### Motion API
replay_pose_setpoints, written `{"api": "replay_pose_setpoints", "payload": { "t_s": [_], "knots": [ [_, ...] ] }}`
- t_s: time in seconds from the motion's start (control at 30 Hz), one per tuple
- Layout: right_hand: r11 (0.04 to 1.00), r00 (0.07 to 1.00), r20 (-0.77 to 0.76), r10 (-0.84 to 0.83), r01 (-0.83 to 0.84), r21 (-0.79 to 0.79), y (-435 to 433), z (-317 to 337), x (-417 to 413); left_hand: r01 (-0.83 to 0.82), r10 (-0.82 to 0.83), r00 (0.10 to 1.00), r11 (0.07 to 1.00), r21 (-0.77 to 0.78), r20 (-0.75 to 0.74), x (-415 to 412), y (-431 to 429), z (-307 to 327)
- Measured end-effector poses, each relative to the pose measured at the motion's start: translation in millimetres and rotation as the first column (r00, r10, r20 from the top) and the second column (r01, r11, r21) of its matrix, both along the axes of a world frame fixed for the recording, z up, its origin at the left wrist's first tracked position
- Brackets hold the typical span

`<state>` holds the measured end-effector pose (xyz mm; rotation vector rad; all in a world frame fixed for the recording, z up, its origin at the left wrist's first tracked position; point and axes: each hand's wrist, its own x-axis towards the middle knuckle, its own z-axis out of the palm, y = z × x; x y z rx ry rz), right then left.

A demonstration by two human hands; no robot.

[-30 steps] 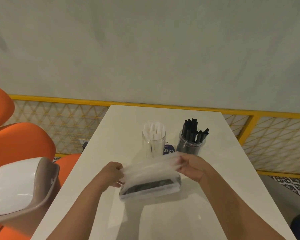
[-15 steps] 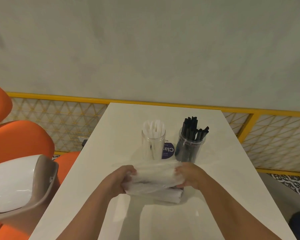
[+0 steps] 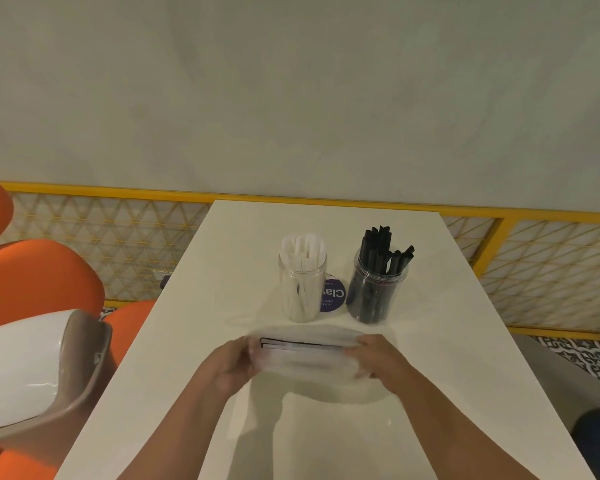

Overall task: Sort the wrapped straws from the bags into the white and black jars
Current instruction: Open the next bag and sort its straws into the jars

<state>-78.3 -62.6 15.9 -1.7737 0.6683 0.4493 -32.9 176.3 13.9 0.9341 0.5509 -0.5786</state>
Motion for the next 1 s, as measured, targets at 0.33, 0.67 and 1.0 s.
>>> {"api": "replay_pose_setpoints", "payload": {
  "t_s": [0.33,0.67,1.0],
  "knots": [
    [0.721,0.889,-0.046,-0.455,0.398,0.568,-4.6,9.5,13.0,0.153,-0.394,0.883,0.755,0.638,0.255,-2.3,-4.6,10.8],
    [0.965,0.989,-0.061,-0.138,0.148,0.217,8.3,4.2,3.1,-0.232,-0.794,0.138,0.555,0.799,0.592,-44.4,-58.4,8.3],
    [0.982,0.961,0.208,0.183,-0.170,-0.078,-9.4,20.9,-3.1,-0.010,-0.918,0.392,-0.076,0.997,-0.066,-8.2,-97.5,-36.0]
  ]
}}
